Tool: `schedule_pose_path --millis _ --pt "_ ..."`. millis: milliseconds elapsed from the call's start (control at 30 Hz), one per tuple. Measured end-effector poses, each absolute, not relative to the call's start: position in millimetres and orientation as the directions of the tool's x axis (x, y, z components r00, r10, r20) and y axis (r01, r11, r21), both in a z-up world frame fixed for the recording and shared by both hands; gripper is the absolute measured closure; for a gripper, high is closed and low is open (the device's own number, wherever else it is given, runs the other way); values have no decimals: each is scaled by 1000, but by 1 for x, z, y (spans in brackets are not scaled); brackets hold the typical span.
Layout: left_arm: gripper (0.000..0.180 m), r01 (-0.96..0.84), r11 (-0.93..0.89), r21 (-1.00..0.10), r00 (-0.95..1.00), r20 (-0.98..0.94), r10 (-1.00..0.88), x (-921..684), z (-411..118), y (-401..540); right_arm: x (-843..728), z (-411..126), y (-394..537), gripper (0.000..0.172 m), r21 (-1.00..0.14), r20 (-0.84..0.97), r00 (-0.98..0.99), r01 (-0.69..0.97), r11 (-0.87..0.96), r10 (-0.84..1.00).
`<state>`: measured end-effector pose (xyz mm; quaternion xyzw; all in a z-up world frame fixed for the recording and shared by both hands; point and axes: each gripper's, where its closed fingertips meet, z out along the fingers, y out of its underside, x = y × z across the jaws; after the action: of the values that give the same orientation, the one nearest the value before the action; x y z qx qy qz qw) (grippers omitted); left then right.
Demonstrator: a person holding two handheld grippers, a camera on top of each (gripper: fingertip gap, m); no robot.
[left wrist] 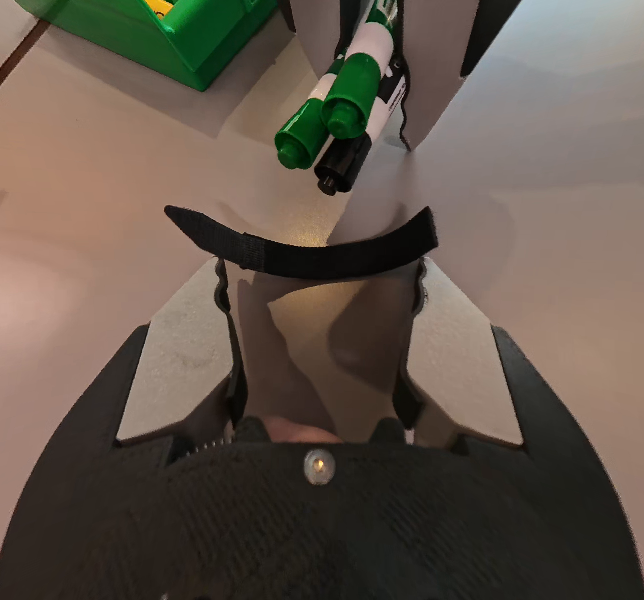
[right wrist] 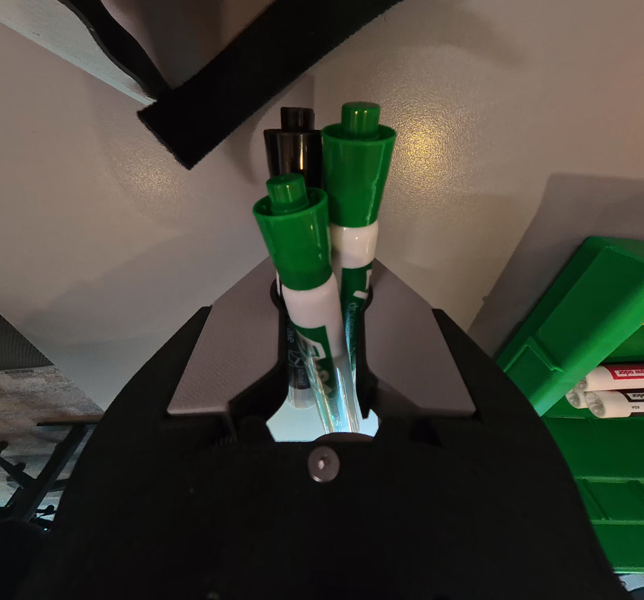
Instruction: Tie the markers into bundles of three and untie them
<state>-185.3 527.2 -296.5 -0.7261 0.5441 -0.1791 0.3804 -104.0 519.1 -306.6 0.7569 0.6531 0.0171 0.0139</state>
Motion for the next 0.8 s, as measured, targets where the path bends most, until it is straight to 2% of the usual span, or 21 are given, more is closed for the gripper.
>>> schedule_pose_path --millis 167,467,800 --pt "86 -644 -117 -756 341 -147 -928 -183 -295 530 -103 -307 519 134 35 7 150 988 -151 989" --pt "86 -652 -90 -753 325 -171 -930 -183 -295 535 -82 -307 519 134 80 5 165 983 -165 986" --pt "74 -617 -102 -780 369 -173 -913 -200 -287 537 -78 -307 518 134 79 5 175 982 -174 985"
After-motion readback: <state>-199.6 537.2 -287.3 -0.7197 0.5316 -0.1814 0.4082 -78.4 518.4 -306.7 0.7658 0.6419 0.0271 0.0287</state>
